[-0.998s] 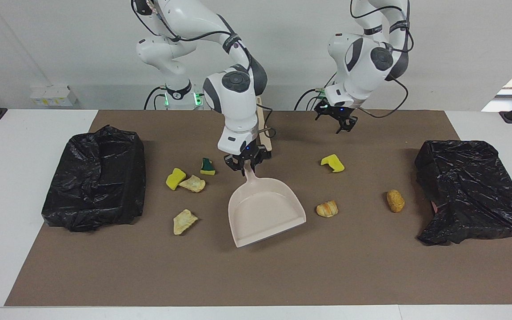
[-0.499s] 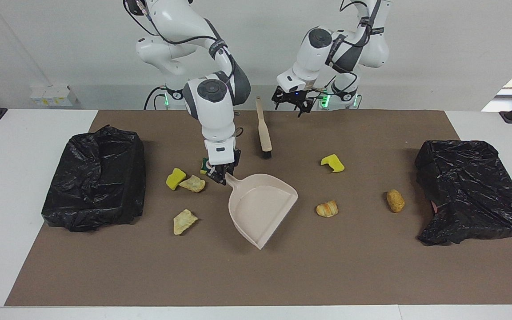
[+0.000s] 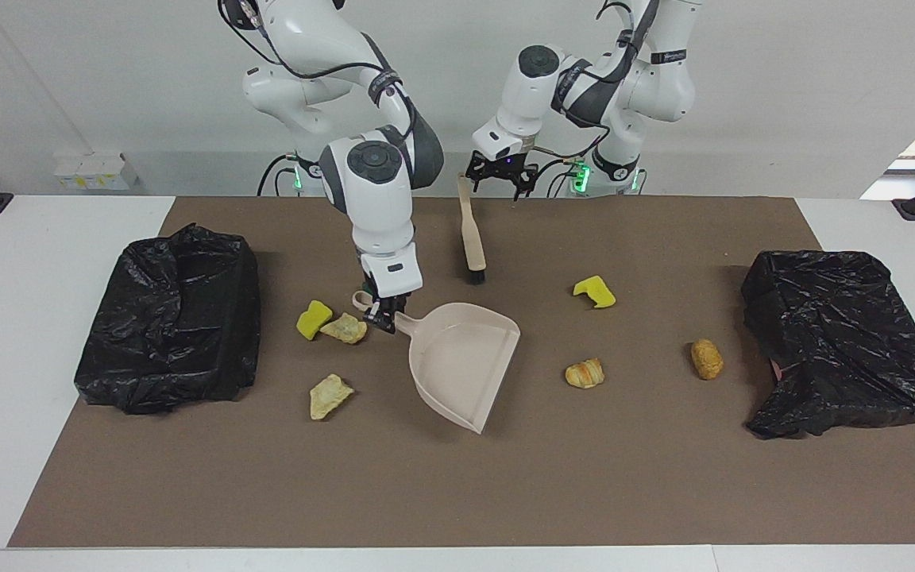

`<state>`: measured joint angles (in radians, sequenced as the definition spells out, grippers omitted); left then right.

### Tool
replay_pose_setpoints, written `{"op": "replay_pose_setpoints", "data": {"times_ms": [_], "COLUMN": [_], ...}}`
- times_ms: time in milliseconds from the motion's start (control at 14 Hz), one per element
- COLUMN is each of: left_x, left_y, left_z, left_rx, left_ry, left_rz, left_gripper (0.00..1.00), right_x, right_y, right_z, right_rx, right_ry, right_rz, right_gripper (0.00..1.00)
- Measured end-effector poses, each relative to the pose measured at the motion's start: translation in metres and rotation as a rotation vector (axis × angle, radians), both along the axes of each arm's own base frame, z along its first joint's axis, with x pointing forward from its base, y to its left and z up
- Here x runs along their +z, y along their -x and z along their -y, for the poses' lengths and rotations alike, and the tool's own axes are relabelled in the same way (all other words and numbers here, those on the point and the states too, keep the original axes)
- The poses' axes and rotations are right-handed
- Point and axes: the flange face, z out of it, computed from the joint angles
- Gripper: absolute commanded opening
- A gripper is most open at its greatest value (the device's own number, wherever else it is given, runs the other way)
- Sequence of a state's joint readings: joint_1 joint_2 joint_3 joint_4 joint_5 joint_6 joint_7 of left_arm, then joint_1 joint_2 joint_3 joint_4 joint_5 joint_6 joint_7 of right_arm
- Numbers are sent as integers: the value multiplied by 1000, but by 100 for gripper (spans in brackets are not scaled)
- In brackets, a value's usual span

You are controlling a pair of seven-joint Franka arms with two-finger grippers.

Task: Sweep and dump trash in bin

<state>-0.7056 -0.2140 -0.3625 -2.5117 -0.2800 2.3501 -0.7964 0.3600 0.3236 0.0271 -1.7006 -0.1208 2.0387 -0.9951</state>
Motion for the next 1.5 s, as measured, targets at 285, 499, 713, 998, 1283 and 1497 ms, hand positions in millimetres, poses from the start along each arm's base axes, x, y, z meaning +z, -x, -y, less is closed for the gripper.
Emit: {"op": "replay_pose_setpoints", "data": {"times_ms": [285,499,713,998,1283,1497], "left_x": [-4,-14,-18,2,15,40], "left_y": [0,-1,-1,-4,-15,-42], "left_z": [18,20,25,35,20,-17], "left_rx": [6,4,-1,-7,20,100], "left_ry": [10,-4,-9,-28,-77,-124], "left_rz": [-10,-26,-38,-68,-102,-126], "left_gripper": [72,30,9,0,0,0], "right_x": [-24,-36,-36,-41,-41,-42], "right_y": [-11,-10,-9,-8,-5,2], "right_z": [-22,-35,-39,-43,-49,-69], "right_rx": [69,89,94,99,111,144], "right_ry": [24,30,31,31,29,20], "right_rz": [-20,-38,-40,-47,-43,-25], "right_gripper": [0,0,0,0,0,0]}}
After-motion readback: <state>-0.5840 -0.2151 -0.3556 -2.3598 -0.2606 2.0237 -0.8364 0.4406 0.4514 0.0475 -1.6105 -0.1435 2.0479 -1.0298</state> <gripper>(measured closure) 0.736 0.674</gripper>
